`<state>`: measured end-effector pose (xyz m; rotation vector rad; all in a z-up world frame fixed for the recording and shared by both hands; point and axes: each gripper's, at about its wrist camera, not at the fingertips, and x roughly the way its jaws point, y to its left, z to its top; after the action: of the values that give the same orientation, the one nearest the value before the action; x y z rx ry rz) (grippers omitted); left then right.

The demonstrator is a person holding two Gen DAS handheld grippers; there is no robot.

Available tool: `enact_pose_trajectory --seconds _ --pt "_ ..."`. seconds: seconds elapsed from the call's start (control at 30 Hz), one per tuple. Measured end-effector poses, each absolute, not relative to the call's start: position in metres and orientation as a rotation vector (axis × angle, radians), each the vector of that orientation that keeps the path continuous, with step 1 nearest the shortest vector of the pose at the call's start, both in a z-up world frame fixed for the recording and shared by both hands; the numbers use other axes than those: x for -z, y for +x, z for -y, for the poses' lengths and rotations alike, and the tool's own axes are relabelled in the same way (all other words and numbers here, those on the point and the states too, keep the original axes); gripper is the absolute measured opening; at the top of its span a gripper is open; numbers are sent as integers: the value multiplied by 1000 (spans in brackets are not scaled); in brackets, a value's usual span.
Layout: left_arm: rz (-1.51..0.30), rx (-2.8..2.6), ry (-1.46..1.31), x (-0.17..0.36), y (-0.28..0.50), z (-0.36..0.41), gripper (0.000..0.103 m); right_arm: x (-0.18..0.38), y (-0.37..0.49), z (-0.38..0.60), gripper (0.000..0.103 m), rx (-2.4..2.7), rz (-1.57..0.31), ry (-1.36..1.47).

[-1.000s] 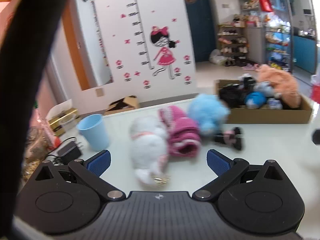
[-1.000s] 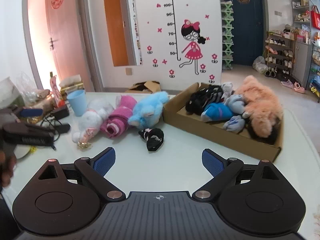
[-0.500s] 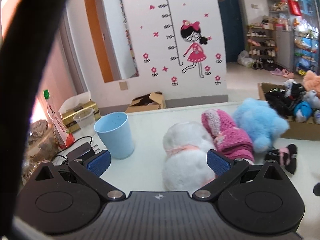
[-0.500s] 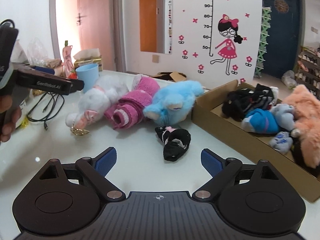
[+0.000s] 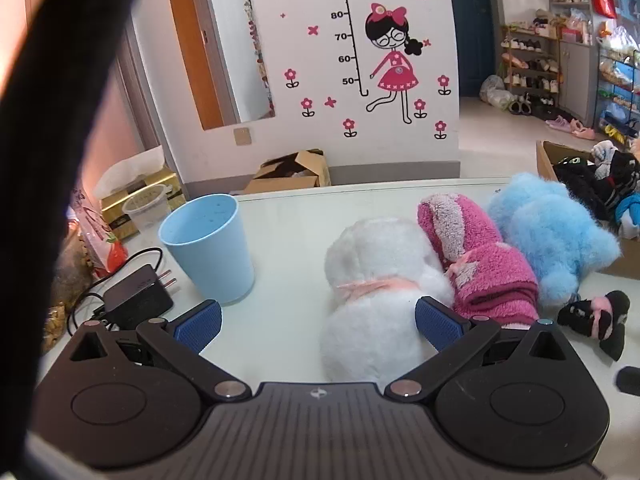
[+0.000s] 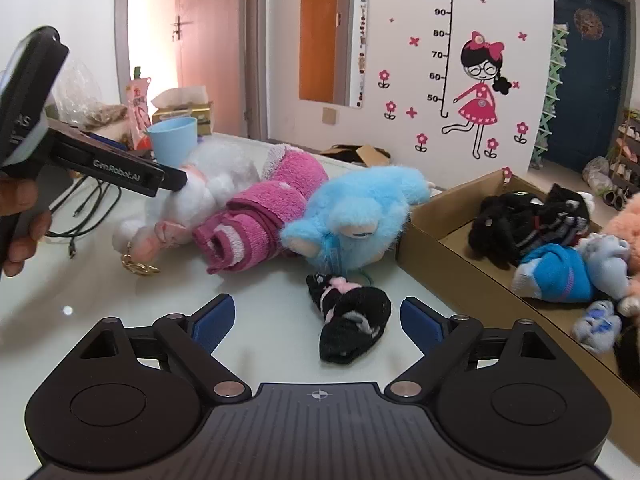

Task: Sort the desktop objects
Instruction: 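Grasp the white plush toy with the left gripper while the right grasps the black-pink sock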

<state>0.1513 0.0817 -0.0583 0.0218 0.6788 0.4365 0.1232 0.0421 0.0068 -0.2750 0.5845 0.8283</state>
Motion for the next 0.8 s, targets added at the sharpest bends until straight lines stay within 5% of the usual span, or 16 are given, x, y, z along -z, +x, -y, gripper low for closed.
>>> enact_pose_trajectory --seconds 0.67,0.8 --pt "-805 -321 40 77 169 -97 102 20 158 -65 93 -862 -630 -281" --pt "-826 -326 14 84 170 -104 102 24 167 -70 80 -854 -647 -296"
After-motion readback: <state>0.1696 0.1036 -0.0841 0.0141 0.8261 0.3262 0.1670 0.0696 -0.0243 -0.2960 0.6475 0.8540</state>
